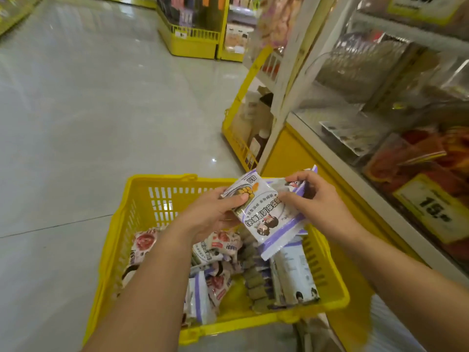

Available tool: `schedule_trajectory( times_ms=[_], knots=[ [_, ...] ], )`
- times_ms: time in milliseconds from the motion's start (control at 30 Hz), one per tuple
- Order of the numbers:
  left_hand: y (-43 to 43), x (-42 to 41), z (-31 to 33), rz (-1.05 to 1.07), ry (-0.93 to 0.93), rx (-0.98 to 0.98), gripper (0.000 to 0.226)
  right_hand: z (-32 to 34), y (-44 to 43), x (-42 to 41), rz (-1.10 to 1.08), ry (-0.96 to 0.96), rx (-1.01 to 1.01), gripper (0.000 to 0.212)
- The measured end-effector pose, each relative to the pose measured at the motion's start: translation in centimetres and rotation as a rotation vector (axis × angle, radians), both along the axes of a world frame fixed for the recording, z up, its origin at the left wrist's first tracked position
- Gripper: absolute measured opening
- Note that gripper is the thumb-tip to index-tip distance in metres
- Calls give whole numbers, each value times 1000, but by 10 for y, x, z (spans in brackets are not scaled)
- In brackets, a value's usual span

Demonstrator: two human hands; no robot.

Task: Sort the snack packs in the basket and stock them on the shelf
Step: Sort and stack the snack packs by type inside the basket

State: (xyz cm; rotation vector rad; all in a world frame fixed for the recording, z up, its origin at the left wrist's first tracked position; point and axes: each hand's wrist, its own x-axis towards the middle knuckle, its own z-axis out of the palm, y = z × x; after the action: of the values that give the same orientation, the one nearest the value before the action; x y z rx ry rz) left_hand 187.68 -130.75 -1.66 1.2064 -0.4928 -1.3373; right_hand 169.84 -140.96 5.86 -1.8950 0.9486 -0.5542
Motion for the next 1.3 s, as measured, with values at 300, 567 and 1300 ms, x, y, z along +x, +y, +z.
schedule_trajectory(
  times_ms=[300, 567, 1300],
  knots=[
    [-7, -23, -2, 170, -130, 119, 45, 2, -23, -64, 93, 585, 289, 37],
    [-6, -31, -23, 273, -151, 155, 20, -61, -31, -46, 160, 812, 173, 75],
    [-50, -151, -29, -261, -34, 381, 69, -85, -26, -79, 191, 745, -378, 67]
  ],
)
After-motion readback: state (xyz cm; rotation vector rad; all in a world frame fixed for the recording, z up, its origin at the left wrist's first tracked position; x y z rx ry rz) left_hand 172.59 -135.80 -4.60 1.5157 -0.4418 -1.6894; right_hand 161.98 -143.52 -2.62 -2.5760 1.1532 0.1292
